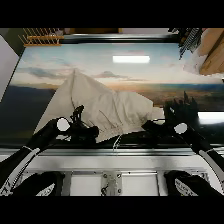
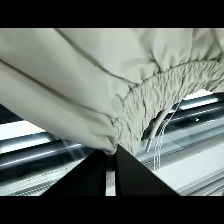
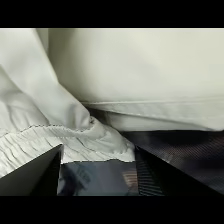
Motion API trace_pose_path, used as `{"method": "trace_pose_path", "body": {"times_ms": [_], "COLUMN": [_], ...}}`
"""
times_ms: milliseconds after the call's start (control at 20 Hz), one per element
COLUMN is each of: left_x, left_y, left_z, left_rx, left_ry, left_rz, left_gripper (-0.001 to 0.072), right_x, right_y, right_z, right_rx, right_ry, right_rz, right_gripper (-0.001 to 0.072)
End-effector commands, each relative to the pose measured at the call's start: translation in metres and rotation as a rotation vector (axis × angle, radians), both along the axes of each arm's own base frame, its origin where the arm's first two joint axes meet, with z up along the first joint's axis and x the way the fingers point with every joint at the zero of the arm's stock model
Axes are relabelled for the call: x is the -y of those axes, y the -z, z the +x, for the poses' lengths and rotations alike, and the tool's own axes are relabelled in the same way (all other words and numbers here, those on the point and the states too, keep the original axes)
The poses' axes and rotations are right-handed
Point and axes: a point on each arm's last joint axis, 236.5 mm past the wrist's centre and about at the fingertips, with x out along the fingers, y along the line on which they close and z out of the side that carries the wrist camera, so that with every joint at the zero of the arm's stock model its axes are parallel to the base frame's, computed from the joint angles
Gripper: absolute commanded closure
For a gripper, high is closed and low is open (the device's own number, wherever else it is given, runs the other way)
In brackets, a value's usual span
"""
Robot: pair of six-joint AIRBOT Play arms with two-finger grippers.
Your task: Fold the clothes and pants, and hang the long-sleeved shirts on hangers.
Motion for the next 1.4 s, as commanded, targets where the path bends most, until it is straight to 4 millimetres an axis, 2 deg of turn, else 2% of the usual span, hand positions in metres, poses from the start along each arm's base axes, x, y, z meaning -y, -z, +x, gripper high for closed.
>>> {"method": "trace_pose_path", "body": {"times_ms": [0, 50, 100, 150, 250, 400, 500, 550, 650, 700, 750, 800, 900, 950, 1000, 1050, 1100, 1150, 1200, 1350], "left_x": [0.000, 0.000, 0.000, 0.000, 0.000, 0.000, 0.004, 0.007, 0.021, 0.025, 0.027, 0.027, 0.019, 0.012, 0.006, 0.001, -0.001, -0.001, -0.001, -0.002], "left_y": [0.000, 0.000, 0.000, 0.000, 0.000, -0.001, -0.016, -0.039, -0.118, -0.169, -0.231, -0.293, -0.424, -0.484, -0.529, -0.568, -0.597, -0.624, -0.648, -0.703], "left_z": [-0.001, -0.002, -0.002, -0.002, -0.004, -0.006, -0.003, 0.006, 0.029, 0.038, 0.044, 0.046, 0.033, 0.018, 0.002, -0.014, -0.028, -0.042, -0.053, -0.074], "left_rx": [-0.005, -0.005, -0.006, -0.007, -0.014, -0.023, -0.003, 0.052, 0.223, 0.331, 0.469, 0.616, 0.935, 1.075, 1.179, 1.269, 1.337, 1.410, 1.474, 1.645], "left_ry": [0.004, 0.005, 0.005, 0.006, 0.010, 0.015, 0.040, 0.062, 0.082, 0.086, 0.083, 0.076, 0.039, 0.022, 0.012, 0.014, 0.028, 0.056, 0.077, 0.115], "left_rz": [-0.001, 0.000, 0.000, 0.000, 0.000, 0.001, -0.010, -0.025, -0.113, -0.161, -0.217, -0.274, -0.408, -0.477, -0.535, -0.589, -0.629, -0.660, -0.691, -0.753], "left_gripper": [0.0696, 0.0697, 0.0696, 0.0697, 0.0697, 0.0697, 0.0698, 0.0698, 0.0697, 0.0697, 0.0697, 0.0698, 0.0698, 0.0698, 0.0698, 0.0698, 0.0697, 0.0697, 0.0697, 0.0697], "right_x": [0.006, 0.007, 0.008, 0.011, 0.014, 0.014, 0.011, 0.011, 0.012, 0.011, 0.010, 0.008, 0.005, 0.006, 0.004, 0.002, -0.001, -0.003, -0.003, -0.003], "right_y": [0.004, 0.003, 0.003, 0.002, 0.001, -0.005, -0.034, -0.057, -0.134, -0.187, -0.243, -0.307, -0.430, -0.482, -0.531, -0.571, -0.608, -0.635, -0.660, -0.709], "right_z": [0.008, 0.011, 0.013, 0.016, 0.021, 0.025, 0.034, 0.040, 0.057, 0.063, 0.066, 0.065, 0.050, 0.037, 0.020, 0.002, -0.019, -0.036, -0.053, -0.089], "right_rx": [0.021, 0.030, 0.039, 0.052, 0.069, 0.095, 0.158, 0.207, 0.346, 0.440, 0.542, 0.673, 0.942, 1.056, 1.168, 1.264, 1.356, 1.432, 1.503, 1.655], "right_ry": [0.033, 0.040, 0.046, 0.056, 0.067, 0.057, -0.057, -0.127, -0.243, -0.276, -0.290, -0.286, -0.245, -0.222, -0.210, -0.199, -0.189, -0.178, -0.164, -0.124], "right_rz": [-0.022, -0.025, -0.030, -0.036, -0.045, -0.053, -0.092, -0.129, -0.205, -0.234, -0.251, -0.261, -0.257, -0.260, -0.251, -0.232, -0.200, -0.174, -0.151, -0.082], "right_gripper": [0.0221, 0.0380, 0.0503, 0.0517, 0.0703, 0.0704, 0.0705, 0.0706, 0.0706, 0.0706, 0.0706, 0.0705, 0.0706, 0.0706, 0.0706, 0.0706, 0.0706, 0.0706, 0.0706, 0.0706]}}
